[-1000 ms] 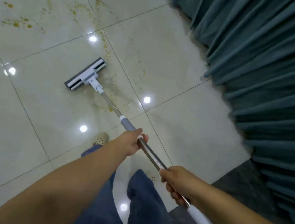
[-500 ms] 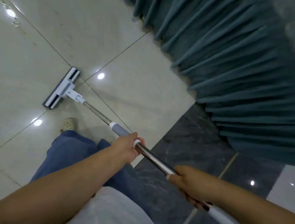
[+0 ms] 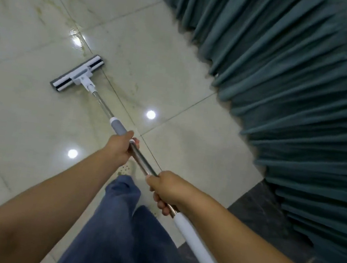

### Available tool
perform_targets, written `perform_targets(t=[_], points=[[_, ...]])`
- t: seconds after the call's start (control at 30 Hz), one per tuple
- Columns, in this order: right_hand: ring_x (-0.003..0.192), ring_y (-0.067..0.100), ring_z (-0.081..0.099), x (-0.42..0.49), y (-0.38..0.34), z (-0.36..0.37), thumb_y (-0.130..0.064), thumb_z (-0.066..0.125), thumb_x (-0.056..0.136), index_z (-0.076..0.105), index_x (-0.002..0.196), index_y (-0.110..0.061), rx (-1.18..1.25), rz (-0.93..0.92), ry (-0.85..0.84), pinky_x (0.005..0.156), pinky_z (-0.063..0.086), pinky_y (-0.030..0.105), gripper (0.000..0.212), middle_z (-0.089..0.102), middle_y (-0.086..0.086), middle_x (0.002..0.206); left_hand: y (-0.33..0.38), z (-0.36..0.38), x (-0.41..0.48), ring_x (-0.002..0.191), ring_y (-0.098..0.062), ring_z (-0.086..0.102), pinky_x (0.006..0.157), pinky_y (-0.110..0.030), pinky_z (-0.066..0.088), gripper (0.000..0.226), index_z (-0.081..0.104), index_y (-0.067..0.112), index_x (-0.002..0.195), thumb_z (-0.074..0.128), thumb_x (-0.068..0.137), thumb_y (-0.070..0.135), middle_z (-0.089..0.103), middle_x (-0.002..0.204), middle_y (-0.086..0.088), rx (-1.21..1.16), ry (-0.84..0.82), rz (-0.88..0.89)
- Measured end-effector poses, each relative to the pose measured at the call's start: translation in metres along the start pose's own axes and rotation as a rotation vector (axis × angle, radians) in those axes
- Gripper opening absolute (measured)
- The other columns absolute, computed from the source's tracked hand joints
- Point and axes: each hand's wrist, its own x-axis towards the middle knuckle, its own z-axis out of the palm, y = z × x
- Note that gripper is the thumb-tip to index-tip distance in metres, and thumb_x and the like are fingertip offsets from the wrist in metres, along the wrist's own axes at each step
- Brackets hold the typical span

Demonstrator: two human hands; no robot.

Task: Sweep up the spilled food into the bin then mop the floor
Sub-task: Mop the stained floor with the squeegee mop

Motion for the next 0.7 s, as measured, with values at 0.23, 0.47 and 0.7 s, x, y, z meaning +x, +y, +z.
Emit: perform_targets(t=[0.23, 0.47, 0.7], points=[[0.046, 0.011, 0.038, 0.065, -0.166, 0.012, -0.032, 0.041, 0.1, 0.041, 0.075, -0.012, 0.059, -0.025, -0.025, 0.034, 0.037, 0.014, 0.032, 0.042, 0.003, 0.063, 0.165, -0.011, 0.064, 0.061, -0.015, 0.049, 0.04, -0.018, 0.05, 0.016, 0.043, 0.004, 0.088, 0.052, 0.096, 0.014, 0.048, 0.08, -0.011, 0.029, 0.039, 0.119], [0.045, 0.009, 0.04, 0.07, -0.161, -0.008, -0.036, 0.044, 0.098, 0.048, 0.081, -0.011, 0.097, -0.022, -0.065, 0.035, 0.039, 0.014, 0.03, 0.045, 0.001, 0.063, 0.169, 0.007, 0.066, 0.066, -0.015, 0.05, 0.041, -0.02, 0.053, 0.02, 0.039, 0.0, 0.108, 0.049, 0.097, 0.013, 0.046, 0.082, -0.011, 0.182, 0.025, 0.103], [0.043, 0.008, 0.039, 0.032, -0.026, -0.069, -0.036, 0.041, 0.098, 0.051, 0.088, -0.013, 0.083, 0.033, -0.057, 0.043, 0.036, 0.02, 0.027, 0.046, 0.0, 0.061, 0.038, 0.049, 0.036, 0.064, -0.018, 0.05, 0.044, -0.023, 0.055, 0.019, 0.04, 0.001, 0.107, 0.051, 0.096, 0.011, 0.046, 0.084, -0.014, 0.193, -0.047, -0.068]])
